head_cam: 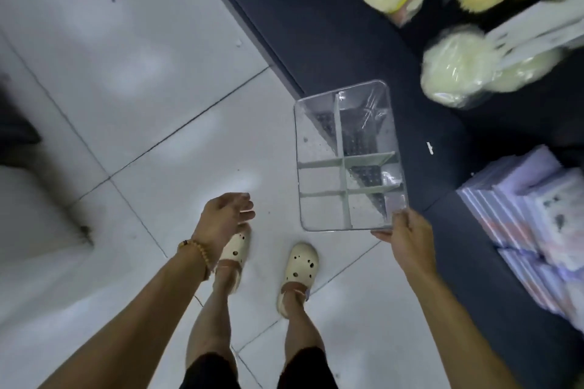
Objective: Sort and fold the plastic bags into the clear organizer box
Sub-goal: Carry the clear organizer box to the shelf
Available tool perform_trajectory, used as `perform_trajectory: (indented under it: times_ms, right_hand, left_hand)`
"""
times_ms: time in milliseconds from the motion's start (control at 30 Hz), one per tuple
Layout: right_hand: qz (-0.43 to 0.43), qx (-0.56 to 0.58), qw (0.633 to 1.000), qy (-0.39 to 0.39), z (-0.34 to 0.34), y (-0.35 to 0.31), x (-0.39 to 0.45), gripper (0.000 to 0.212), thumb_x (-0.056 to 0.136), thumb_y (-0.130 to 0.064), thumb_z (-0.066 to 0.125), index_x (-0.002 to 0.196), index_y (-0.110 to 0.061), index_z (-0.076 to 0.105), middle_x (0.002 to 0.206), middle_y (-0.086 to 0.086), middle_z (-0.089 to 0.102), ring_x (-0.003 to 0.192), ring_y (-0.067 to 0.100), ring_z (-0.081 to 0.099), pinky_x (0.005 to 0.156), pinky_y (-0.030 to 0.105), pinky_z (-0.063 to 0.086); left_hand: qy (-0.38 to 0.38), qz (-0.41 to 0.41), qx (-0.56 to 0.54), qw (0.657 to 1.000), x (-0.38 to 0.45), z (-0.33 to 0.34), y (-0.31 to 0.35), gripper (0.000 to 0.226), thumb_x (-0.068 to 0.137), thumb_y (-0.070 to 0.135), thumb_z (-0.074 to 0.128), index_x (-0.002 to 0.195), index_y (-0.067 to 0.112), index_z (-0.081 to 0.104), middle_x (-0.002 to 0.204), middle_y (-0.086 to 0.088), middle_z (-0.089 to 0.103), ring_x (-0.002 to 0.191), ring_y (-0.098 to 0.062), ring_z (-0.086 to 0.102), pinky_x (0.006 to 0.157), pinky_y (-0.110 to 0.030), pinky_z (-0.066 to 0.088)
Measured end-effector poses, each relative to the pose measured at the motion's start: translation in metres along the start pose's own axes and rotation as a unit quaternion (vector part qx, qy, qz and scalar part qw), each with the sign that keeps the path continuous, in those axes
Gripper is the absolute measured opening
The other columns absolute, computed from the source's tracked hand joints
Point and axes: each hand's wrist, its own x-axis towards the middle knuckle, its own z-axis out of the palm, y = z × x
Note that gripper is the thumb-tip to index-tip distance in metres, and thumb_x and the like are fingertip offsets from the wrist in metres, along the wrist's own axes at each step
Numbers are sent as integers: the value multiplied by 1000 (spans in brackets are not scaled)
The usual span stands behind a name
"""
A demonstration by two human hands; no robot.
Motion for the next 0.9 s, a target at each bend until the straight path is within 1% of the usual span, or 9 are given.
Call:
perform_trajectory:
  times_ms: [100,200,333,400,467,533,700,800,900]
  right_hand:
    - [-38,-37,998,-37,-9,-43,-34,28,102,-20,34,90,-6,56,88,2,65,66,16,73,67,45,56]
    - [-76,-76,991,-76,2,-91,-66,30,102,-19,33,80,-15,53,84,-4,65,67,15,73,57,29,45]
    - [-102,-91,979,-151,47,-165,-99,22,100,-17,33,95,-11,54,77,-5,68,71,17,73,72,33,54]
    - [-126,-112,968,-185,78,-213,-115,18,99,-18,34,91,-17,50,61,-6,66,73,21,73,76,35,52]
    - [-159,-130,955,-215,115,-266,-130,20,99,-21,35,86,-20,50,56,-6,64,72,20,72,77,39,52]
    - [-193,-141,939,-248,156,-316,-141,28,101,-26,34,81,-17,52,55,-9,65,67,17,72,71,35,52]
    - [-243,-194,909,-279,258,-427,-151,32,103,-35,31,86,-19,54,73,1,71,60,4,69,48,15,42]
    - [-236,-206,910,-271,291,-482,-148,32,104,-33,33,81,-22,52,82,8,69,61,6,70,62,26,51]
    - [-249,-212,915,-237,294,-532,-136,37,104,-32,34,74,-18,51,79,17,66,59,4,68,62,31,49]
  left_hand:
    - [39,8,-46,998,-47,-31,7,17,94,22,56,103,9,63,105,-8,68,96,-22,67,90,-38,51]
    - [84,5,-95,992,-92,-65,8,19,95,23,55,106,9,63,106,-7,68,97,-21,66,89,-37,52]
    - [141,-6,-176,974,-140,-109,1,17,94,22,56,104,10,63,104,-7,68,93,-20,67,75,-29,53]
    - [164,-9,-210,964,-159,-134,-1,18,94,23,56,104,11,64,104,-7,68,94,-19,67,77,-29,52]
    - [184,-2,-232,955,-169,-162,5,21,94,26,57,107,12,63,105,-5,68,96,-18,67,80,-30,51]
    - [204,12,-251,946,-168,-192,19,23,93,28,57,108,12,63,106,-4,68,96,-17,67,80,-30,51]
    - [243,40,-280,928,-122,-279,89,19,94,25,55,106,13,61,106,-4,66,99,-18,65,86,-34,51]
    - [232,46,-272,933,-89,-333,156,22,95,25,53,111,10,58,109,-6,63,101,-19,63,92,-36,49]
    - [209,81,-258,940,-59,-383,237,22,96,23,52,112,9,58,110,-7,62,101,-20,62,92,-35,48]
